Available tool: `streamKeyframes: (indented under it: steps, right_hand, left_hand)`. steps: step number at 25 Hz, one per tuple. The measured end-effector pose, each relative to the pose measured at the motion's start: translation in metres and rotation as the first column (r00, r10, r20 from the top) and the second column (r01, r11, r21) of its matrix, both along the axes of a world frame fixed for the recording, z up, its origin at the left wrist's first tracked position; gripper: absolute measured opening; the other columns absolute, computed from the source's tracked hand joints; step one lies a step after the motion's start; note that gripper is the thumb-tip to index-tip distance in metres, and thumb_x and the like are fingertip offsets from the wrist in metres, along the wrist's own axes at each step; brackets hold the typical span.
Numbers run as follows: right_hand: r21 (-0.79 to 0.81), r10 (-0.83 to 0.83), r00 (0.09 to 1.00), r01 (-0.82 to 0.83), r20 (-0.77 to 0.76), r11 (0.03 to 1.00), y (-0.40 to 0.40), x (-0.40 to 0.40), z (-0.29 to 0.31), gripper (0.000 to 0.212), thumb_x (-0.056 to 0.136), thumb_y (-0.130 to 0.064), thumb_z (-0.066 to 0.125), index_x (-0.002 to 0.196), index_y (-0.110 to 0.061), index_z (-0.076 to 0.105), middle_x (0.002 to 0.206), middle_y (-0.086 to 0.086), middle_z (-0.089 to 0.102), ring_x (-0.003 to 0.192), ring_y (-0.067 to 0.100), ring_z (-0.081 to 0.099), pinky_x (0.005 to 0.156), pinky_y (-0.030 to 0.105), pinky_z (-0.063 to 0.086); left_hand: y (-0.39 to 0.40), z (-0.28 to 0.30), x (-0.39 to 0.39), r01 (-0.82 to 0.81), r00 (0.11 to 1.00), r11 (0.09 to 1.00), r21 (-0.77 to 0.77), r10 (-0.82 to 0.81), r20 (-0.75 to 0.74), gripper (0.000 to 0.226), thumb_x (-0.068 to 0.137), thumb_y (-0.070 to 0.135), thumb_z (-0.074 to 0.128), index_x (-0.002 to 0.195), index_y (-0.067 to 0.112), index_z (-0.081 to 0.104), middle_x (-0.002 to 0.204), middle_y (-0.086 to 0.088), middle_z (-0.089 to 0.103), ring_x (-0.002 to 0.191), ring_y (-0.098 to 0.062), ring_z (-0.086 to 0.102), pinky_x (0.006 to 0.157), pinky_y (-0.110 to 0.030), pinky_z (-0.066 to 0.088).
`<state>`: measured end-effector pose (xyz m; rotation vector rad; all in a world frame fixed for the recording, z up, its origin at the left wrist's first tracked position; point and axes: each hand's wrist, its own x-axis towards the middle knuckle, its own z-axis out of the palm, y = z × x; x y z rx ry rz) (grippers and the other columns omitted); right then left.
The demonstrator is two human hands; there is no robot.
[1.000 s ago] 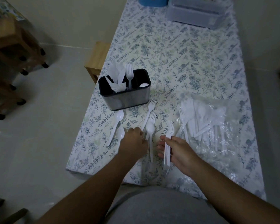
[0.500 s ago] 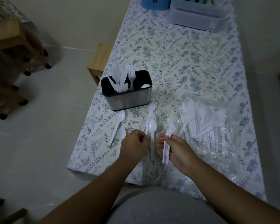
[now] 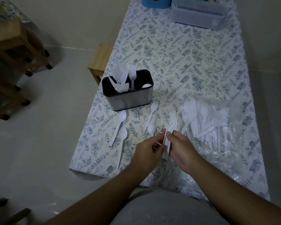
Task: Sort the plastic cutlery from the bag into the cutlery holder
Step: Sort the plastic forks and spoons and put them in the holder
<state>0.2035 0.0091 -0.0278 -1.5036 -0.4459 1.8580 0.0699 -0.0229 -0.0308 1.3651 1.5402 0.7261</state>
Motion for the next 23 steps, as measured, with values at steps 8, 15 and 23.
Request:
streamKeyframes:
  steps: [8, 15, 23]
  right_hand:
    - [-0.044, 0.073, 0.99, -0.068, 0.119, 0.997, -0.004, 0.013, -0.005, 0.015, 0.1, -0.015, 0.061, 0.107, -0.013, 0.074, 0.106, 0.005, 0.08, 0.103, 0.02, 0.075, 0.1, 0.049, 0.055]
    - [-0.017, 0.199, 0.947, -0.201, 0.252, 0.979, -0.009, 0.014, 0.004, 0.013, 0.101, -0.027, 0.061, 0.103, -0.024, 0.073, 0.103, -0.003, 0.08, 0.095, 0.012, 0.077, 0.094, 0.045, 0.057]
    - [-0.02, 0.138, 0.973, -0.136, 0.187, 0.99, 0.003, 0.018, 0.006, 0.017, 0.103, -0.015, 0.056, 0.113, -0.011, 0.069, 0.11, 0.008, 0.076, 0.1, 0.021, 0.074, 0.08, 0.034, 0.06]
  left_hand:
    - [0.063, -0.022, -0.026, -0.08, 0.935, 0.996, 0.041, 0.089, -0.342, 0.007, 0.093, 0.017, 0.061, 0.09, 0.015, 0.067, 0.086, 0.0, 0.063, 0.075, -0.013, 0.062, 0.07, -0.033, 0.057]
    - [0.124, -0.035, -0.014, 0.001, 0.83, 1.0, 0.0, -0.001, -0.558, 0.028, 0.09, 0.025, 0.07, 0.11, 0.006, 0.063, 0.105, -0.014, 0.068, 0.099, -0.029, 0.066, 0.084, -0.04, 0.055]
    - [0.083, -0.005, -0.034, -0.097, 0.933, 0.995, 0.018, 0.098, -0.347, 0.023, 0.096, 0.01, 0.057, 0.116, 0.014, 0.069, 0.104, -0.001, 0.072, 0.083, -0.011, 0.066, 0.065, -0.005, 0.045]
